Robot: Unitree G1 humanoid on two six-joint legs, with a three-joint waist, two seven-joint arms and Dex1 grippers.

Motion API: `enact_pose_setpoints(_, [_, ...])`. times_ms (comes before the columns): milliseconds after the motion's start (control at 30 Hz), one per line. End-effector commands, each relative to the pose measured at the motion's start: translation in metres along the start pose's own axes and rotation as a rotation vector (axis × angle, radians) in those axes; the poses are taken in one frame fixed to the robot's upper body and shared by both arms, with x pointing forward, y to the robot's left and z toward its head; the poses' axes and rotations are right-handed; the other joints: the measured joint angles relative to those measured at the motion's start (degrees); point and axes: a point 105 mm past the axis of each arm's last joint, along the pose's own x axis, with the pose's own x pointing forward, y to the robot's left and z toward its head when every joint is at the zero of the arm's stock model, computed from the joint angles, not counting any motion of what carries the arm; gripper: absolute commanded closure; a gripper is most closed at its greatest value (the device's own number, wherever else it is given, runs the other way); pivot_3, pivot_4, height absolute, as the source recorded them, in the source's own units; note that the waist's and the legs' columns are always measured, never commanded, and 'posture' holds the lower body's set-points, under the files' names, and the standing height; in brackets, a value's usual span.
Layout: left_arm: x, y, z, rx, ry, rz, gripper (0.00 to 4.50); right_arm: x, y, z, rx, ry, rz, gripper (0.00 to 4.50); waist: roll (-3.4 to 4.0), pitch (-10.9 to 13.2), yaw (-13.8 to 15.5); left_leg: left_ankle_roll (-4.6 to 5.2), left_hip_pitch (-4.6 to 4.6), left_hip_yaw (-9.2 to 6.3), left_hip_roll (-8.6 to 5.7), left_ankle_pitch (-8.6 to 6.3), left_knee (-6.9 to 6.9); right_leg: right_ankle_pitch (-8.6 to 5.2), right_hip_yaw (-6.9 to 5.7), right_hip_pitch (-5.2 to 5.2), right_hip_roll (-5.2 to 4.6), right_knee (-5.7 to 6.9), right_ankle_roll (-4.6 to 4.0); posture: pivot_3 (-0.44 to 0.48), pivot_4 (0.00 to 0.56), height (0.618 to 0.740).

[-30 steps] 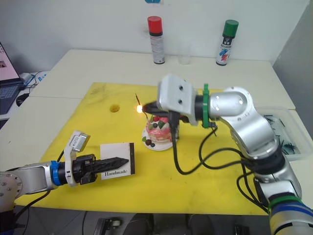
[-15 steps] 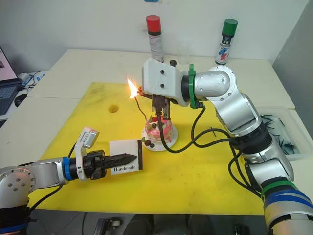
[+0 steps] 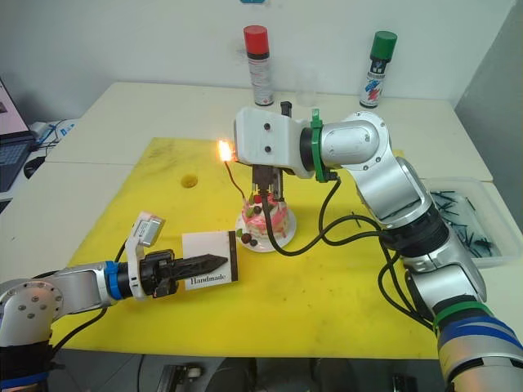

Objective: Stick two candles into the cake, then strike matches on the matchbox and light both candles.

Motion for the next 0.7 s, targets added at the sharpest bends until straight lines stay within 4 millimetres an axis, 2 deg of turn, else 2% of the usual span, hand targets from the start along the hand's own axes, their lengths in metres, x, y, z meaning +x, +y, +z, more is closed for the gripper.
enact_pose_setpoints(33, [-0.004, 0.001, -0.002, 0.013, -0.005, -0.012, 4.5, -0.002, -0.001, 0.003, -0.031, -0.005, -0.013, 4.46, 0.0, 0.0, 0.0, 0.0, 0.0, 0.01, 0.0, 0.0, 0.0, 0.0, 0.01, 0.0, 0.0, 0.0, 0.0, 0.0, 0.15, 0.733])
enact_pose_setpoints(700, [-0.013, 0.011, -0.01, 0.016, -0.005, -0.016, 4.5, -0.001, 0.0, -0.001, -0.027, 0.006, -0.021, 4.46, 0.0, 0.0, -0.02, 0.0, 0.0, 0.02, 0.0, 0.0, -0.01, -0.01, 0.01, -0.02, 0.0, -0.01, -0.01, 0.0, 0.15, 0.733])
